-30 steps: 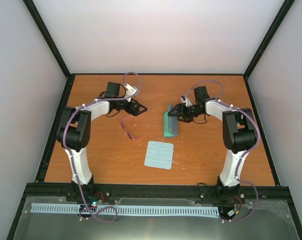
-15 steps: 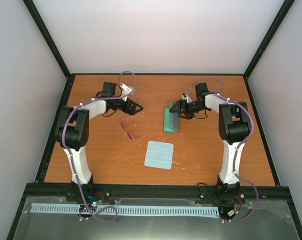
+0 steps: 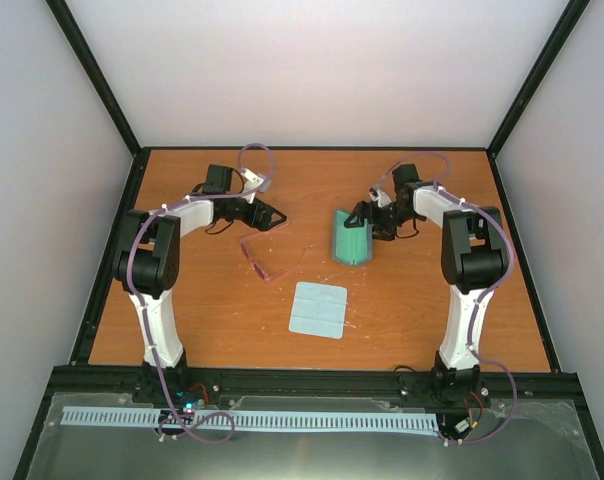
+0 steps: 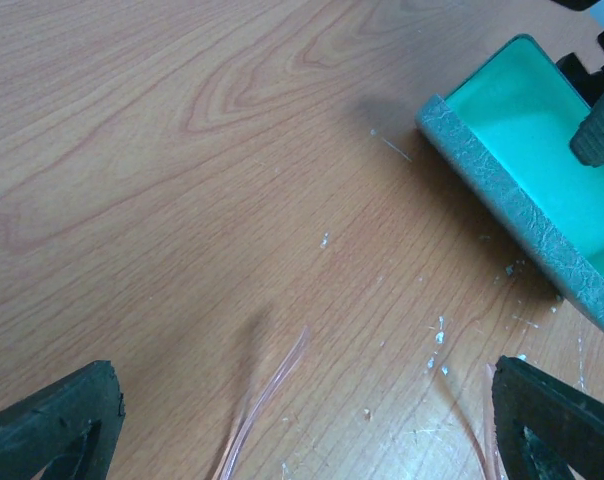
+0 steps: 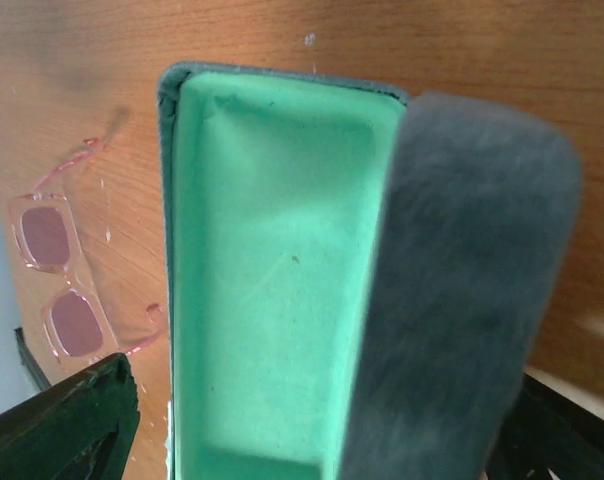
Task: Organize the sunglasses
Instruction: Place the sunglasses case at the center of the board, then adjust the sunglasses case at the center of the board.
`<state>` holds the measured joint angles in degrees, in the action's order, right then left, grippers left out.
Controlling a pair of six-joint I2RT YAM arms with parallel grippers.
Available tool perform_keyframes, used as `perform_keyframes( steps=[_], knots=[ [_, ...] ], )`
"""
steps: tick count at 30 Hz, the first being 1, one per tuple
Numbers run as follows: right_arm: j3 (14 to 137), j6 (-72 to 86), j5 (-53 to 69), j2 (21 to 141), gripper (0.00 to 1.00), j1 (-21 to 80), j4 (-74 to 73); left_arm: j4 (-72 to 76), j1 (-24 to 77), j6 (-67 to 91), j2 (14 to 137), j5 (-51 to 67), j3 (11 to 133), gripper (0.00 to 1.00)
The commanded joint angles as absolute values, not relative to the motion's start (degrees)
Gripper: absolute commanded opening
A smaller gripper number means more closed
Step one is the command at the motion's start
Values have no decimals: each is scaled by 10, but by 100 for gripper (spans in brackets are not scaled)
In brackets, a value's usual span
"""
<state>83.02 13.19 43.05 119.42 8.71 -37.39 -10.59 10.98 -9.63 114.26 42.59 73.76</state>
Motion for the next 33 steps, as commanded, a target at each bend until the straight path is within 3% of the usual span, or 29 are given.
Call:
perform_keyframes(
  steps=[1, 7, 11, 16, 24, 33],
  knots=[
    [813, 124, 378, 1138, 88, 94, -409, -110, 111, -106, 1148, 439, 755, 100],
    [792, 119, 330, 1131, 70, 112, -435, -108, 111, -103, 1154, 447, 753, 100],
    [788, 117, 294, 1135, 63, 128, -452, -106, 111, -104, 1152, 447, 749, 100],
    [791, 120, 254, 1136, 38, 134, -468, -104, 111, -105, 1149, 446, 744, 100],
    [828, 113, 167, 1134, 5, 156, -523, -101, 111, -104, 1151, 446, 739, 99],
    [952, 32, 5, 1120, 3, 202, -534, -121, 111, -121, 1145, 443, 760, 100]
  ],
)
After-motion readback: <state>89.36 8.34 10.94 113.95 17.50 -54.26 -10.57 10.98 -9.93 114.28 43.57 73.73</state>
